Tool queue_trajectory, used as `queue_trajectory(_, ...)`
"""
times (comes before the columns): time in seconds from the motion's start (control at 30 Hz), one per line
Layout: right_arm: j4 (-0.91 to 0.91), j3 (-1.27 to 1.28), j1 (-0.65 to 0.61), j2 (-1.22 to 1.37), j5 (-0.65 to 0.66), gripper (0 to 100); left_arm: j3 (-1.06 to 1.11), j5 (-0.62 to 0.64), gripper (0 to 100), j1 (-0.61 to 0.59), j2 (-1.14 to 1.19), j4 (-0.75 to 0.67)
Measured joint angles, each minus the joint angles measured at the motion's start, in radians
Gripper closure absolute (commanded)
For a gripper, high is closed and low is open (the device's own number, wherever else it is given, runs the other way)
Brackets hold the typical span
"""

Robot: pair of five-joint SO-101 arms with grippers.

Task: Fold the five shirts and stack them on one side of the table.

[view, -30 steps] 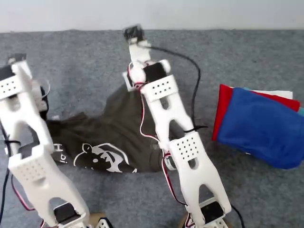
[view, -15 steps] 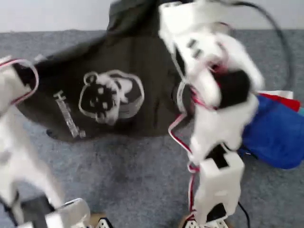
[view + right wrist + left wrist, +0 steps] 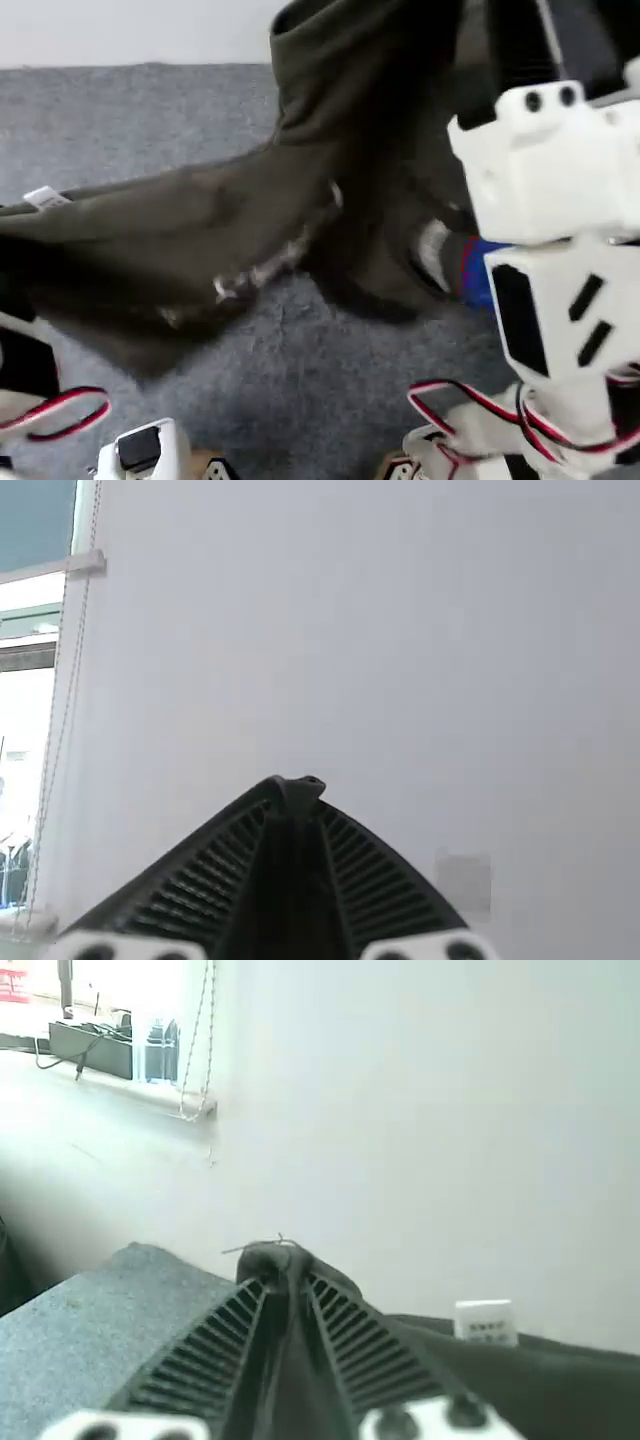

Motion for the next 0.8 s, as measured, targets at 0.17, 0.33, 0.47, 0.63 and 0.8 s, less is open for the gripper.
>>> queue_trajectory(0.17,-0.153,0.31,-0.002,0.02,0.0,99.1,0.107,0.0,99,0.0,-0.002,-0.037)
queue_trajectory(0.33,-0.242,0.486,0.005,0.253,0.003,99.1,0.448,0.0,99,0.0,0.037,-0.264)
queue_trajectory(0.47,-0.339,0.491,0.002,0.505,0.005,99.1,0.773,0.005,99,-0.002,0.199,-0.628)
queue_trajectory(0.63,-0.362,0.339,0.009,0.799,0.005,99.1,0.833,0.028,99,-0.02,0.473,-1.073)
queue_trajectory(0.8,-0.236,0.034,0.012,0.95,0.005,99.1,0.652,0.034,99,-0.029,0.615,-1.007)
